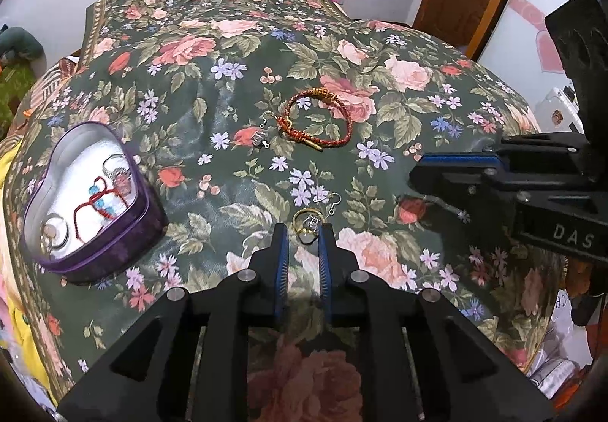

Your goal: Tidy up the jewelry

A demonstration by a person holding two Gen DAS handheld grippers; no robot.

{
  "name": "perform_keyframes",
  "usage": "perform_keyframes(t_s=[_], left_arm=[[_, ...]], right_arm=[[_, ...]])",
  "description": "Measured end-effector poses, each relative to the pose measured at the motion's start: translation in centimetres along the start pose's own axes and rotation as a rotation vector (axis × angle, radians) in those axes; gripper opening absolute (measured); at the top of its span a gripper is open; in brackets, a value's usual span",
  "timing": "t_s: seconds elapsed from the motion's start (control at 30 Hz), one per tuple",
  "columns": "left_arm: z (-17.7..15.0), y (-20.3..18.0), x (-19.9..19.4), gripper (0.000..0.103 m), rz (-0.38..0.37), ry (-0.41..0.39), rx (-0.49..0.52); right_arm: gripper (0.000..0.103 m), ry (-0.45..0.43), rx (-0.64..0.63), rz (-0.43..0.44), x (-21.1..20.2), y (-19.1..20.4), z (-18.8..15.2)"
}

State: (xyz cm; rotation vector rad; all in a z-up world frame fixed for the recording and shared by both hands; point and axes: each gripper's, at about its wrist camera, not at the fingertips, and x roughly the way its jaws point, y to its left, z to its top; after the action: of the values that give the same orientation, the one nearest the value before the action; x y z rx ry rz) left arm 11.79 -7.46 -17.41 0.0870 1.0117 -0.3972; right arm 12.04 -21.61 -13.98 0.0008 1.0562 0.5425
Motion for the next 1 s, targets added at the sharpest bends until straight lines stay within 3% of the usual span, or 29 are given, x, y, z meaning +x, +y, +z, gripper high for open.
perform_keyframes(t_s=[0.4, 0.53, 0.57, 0.77, 1.0], left_arm=[[0.0, -0.7, -0.2, 0.014, -0.001, -0.025, 0.023], [-0.1, -0.5, -1.3, 0.013, -0.001, -0.05, 0.01], [-0.1, -0.5, -1.7, 0.007, 0.0, -0.059, 0.006], [0.8, 0.2, -3.7, 0.007, -0.009, -0.114, -0.031], [0.2, 1.4, -5.6, 0.007, 0.03, -0.155, -0.057]], right_arm=[[0.008, 0.0, 0.002, -0.002, 0.2, -0.1, 0.1], [0.008, -0.003, 0.003, -0.002, 0.2, -0.1, 0.1], [0.008, -0.003, 0.003, -0.002, 0.2, -0.1, 0.1], [0.008, 0.0, -0.01, 0.007, 0.1, 0.5, 0.2], [0.008, 0.021, -0.055, 0.036, 0.9, 2.6, 0.7]])
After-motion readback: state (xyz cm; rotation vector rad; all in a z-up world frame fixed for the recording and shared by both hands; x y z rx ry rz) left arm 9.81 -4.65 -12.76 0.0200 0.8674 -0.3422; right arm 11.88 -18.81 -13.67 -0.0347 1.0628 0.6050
